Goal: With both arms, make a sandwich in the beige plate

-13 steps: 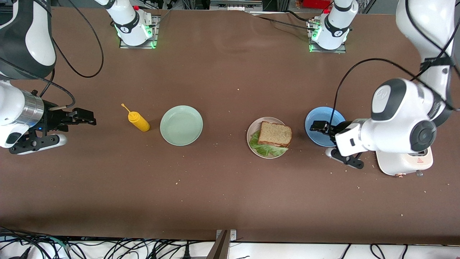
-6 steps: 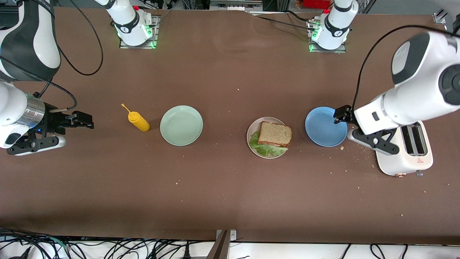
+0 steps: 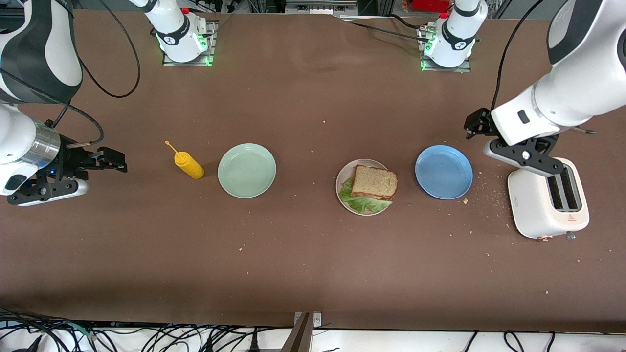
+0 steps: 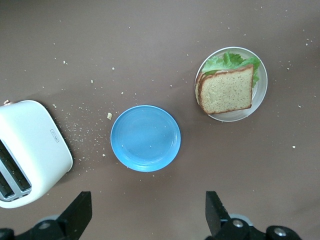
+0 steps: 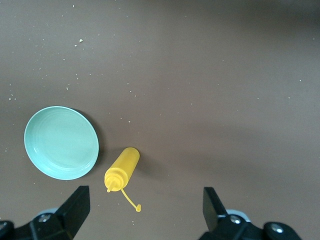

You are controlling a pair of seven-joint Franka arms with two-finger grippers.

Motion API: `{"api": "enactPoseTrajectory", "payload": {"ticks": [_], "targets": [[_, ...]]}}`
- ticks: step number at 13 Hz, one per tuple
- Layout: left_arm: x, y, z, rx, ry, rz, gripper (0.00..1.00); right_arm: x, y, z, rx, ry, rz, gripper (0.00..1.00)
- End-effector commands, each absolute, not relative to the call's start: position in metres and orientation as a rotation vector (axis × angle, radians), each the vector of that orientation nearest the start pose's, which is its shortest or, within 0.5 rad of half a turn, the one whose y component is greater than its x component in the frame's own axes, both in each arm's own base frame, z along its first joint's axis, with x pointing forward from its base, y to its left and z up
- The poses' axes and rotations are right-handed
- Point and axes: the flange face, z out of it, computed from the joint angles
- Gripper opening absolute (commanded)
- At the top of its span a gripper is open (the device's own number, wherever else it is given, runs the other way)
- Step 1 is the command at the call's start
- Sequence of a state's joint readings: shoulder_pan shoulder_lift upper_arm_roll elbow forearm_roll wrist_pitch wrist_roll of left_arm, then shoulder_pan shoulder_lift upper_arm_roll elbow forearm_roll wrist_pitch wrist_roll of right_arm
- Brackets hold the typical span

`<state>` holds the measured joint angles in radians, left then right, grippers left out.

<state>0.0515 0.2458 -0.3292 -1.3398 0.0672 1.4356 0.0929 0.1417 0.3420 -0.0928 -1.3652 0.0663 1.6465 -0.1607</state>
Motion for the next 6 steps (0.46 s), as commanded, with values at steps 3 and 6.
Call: {"api": "enactPoseTrajectory", "payload": {"ticks": [3,6], "targets": [[0.568,-0.121,0.594,-3.106,0.47,0.148,1.0,0.647,0.05,0.525,-3.108,-0.25,0.072,1.0],[0.548,-0.098,0.587,-3.208,0.345,0.047,1.0,0.647,0.049,0.523,-3.107,-0.217,0.076,1.0]]}}
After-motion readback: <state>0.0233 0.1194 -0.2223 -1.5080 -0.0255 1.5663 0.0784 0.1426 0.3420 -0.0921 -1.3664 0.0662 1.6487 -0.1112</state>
